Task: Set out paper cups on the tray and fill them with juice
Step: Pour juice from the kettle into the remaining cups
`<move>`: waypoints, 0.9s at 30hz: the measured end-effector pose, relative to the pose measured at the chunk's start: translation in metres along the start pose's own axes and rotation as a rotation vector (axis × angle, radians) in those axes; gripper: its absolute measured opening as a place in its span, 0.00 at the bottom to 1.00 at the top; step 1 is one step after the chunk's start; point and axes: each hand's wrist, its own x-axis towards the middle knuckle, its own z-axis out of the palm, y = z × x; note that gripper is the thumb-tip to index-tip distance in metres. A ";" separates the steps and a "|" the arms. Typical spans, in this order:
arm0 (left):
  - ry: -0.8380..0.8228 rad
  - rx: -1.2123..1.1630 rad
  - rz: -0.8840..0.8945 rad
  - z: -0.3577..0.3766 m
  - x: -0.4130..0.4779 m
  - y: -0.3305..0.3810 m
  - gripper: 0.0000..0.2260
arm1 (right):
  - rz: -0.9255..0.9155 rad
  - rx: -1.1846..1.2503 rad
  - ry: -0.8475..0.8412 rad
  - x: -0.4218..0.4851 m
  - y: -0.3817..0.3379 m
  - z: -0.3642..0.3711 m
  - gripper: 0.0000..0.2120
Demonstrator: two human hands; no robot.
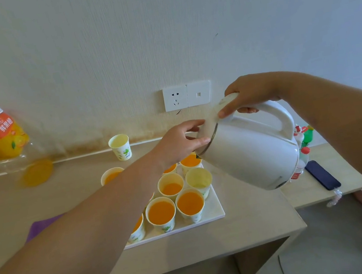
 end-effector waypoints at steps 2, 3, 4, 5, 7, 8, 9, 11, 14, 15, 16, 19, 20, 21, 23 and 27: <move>-0.009 0.008 -0.004 0.001 -0.004 -0.002 0.23 | 0.006 0.002 -0.021 -0.001 -0.001 0.004 0.21; -0.012 0.015 -0.006 0.002 -0.006 -0.004 0.23 | 0.009 0.004 -0.029 -0.002 -0.002 0.006 0.20; -0.014 0.024 -0.008 0.003 -0.007 -0.005 0.23 | 0.011 0.005 -0.035 -0.002 -0.002 0.008 0.20; -0.015 0.029 -0.014 0.003 -0.008 -0.007 0.23 | 0.013 0.003 -0.040 -0.002 -0.003 0.010 0.20; -0.018 0.026 -0.024 0.003 -0.011 -0.010 0.23 | 0.013 -0.018 -0.050 -0.002 -0.007 0.013 0.19; -0.020 0.017 -0.028 0.004 -0.012 -0.011 0.23 | 0.011 -0.032 -0.054 -0.002 -0.009 0.014 0.20; -0.022 0.007 -0.033 0.004 -0.012 -0.013 0.23 | 0.009 -0.043 -0.056 -0.002 -0.010 0.015 0.20; -0.025 -0.010 -0.048 0.005 -0.014 -0.015 0.23 | 0.014 -0.058 -0.062 -0.001 -0.012 0.017 0.20; -0.033 -0.048 -0.067 0.006 -0.015 -0.018 0.23 | 0.017 -0.086 -0.076 0.001 -0.016 0.018 0.20; -0.038 -0.063 -0.072 0.006 -0.015 -0.019 0.23 | 0.018 -0.097 -0.081 0.001 -0.017 0.019 0.20; -0.044 -0.073 -0.074 0.007 -0.015 -0.020 0.23 | 0.019 -0.109 -0.087 0.001 -0.019 0.019 0.20; -0.057 -0.094 -0.072 0.008 -0.016 -0.022 0.22 | 0.025 -0.139 -0.106 0.001 -0.022 0.020 0.21; -0.058 -0.098 -0.071 0.008 -0.016 -0.022 0.22 | 0.026 -0.149 -0.110 0.001 -0.022 0.021 0.21; -0.058 -0.102 -0.073 0.008 -0.015 -0.023 0.21 | 0.027 -0.157 -0.112 0.002 -0.023 0.021 0.22; -0.057 -0.103 -0.078 0.009 -0.015 -0.024 0.22 | 0.027 -0.173 -0.113 0.002 -0.024 0.021 0.22; -0.054 -0.099 -0.081 0.010 -0.013 -0.026 0.22 | 0.024 -0.195 -0.126 0.003 -0.024 0.021 0.22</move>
